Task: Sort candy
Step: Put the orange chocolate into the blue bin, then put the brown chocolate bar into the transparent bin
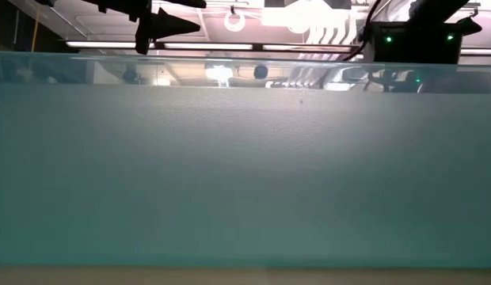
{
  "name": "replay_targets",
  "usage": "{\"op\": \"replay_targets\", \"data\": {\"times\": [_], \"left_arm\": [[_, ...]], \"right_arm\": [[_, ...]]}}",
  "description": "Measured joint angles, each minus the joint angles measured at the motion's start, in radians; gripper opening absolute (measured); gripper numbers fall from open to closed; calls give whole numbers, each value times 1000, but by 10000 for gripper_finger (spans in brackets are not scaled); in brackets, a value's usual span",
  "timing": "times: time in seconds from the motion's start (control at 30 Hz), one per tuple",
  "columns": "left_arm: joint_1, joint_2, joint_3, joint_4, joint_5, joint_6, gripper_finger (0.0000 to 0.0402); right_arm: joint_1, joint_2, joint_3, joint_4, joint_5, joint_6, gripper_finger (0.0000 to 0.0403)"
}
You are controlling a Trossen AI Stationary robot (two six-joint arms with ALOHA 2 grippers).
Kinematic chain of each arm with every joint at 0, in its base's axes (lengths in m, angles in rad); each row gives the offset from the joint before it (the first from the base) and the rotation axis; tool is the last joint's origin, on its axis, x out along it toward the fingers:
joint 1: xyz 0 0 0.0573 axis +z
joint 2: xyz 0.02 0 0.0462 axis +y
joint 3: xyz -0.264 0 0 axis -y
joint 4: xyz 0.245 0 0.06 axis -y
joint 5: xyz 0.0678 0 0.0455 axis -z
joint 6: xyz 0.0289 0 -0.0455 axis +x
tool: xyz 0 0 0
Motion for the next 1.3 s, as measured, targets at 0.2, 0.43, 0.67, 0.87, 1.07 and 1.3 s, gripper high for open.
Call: {"op": "replay_targets", "data": {"times": [0.2, 0.43, 0.67, 0.87, 1.07, 1.3], "left_arm": [[0, 0, 0, 0, 0, -1, 191], [-7, 0, 0, 1, 13, -1, 191], [-7, 0, 0, 5, -3, -1, 191], [-7, 0, 0, 5, -4, -1, 191], [-7, 0, 0, 11, -8, 0, 191], [-7, 0, 0, 28, -8, 0, 191]], "right_arm": [[0, 0, 0, 113, -20, -32, 0], [0, 0, 0, 94, -25, -30, 5], [0, -2, 0, 80, -66, -80, 96], [0, -9, 4, 19, -114, -176, 200], [0, -117, 122, -151, -46, -295, 248], [0, -320, 258, -72, 1, -369, 250]]}}
